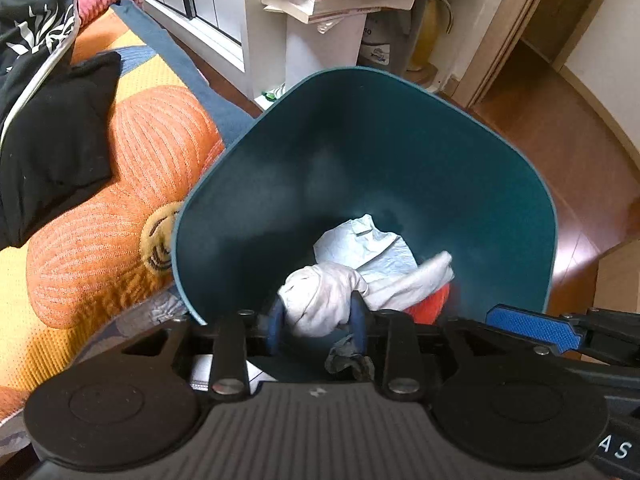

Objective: Collect trash
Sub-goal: 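Open the right tool over the bin to drop the orange mesh, then move both tools back under the bed toward the trash pile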

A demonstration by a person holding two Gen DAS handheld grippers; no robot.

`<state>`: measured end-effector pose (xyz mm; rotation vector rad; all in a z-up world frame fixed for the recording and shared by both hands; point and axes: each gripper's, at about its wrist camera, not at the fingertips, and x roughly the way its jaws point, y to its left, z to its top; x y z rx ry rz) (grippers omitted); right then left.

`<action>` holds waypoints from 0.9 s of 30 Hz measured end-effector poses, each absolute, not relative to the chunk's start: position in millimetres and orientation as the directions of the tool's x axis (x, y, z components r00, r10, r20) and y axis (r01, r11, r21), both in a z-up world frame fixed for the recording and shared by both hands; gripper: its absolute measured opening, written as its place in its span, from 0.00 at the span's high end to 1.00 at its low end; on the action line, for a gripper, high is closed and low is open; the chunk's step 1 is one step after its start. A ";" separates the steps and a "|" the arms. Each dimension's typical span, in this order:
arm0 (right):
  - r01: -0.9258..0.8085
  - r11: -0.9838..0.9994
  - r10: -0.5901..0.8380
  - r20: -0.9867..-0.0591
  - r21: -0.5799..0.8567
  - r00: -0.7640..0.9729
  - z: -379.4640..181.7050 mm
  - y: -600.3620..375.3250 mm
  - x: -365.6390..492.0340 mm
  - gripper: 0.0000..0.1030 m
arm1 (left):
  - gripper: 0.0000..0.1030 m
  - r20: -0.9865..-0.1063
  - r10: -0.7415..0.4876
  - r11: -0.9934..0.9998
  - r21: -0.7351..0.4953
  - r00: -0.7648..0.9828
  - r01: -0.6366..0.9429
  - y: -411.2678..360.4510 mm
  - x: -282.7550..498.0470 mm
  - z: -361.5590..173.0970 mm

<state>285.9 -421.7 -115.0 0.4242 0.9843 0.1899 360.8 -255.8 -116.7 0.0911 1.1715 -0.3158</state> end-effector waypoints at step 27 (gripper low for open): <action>-0.202 0.890 0.440 -0.652 0.409 0.618 -14.7 -343.4 223.3 0.56 | 0.28 -0.789 -0.214 0.976 -0.147 0.576 0.162 -135.7 257.2 -7.9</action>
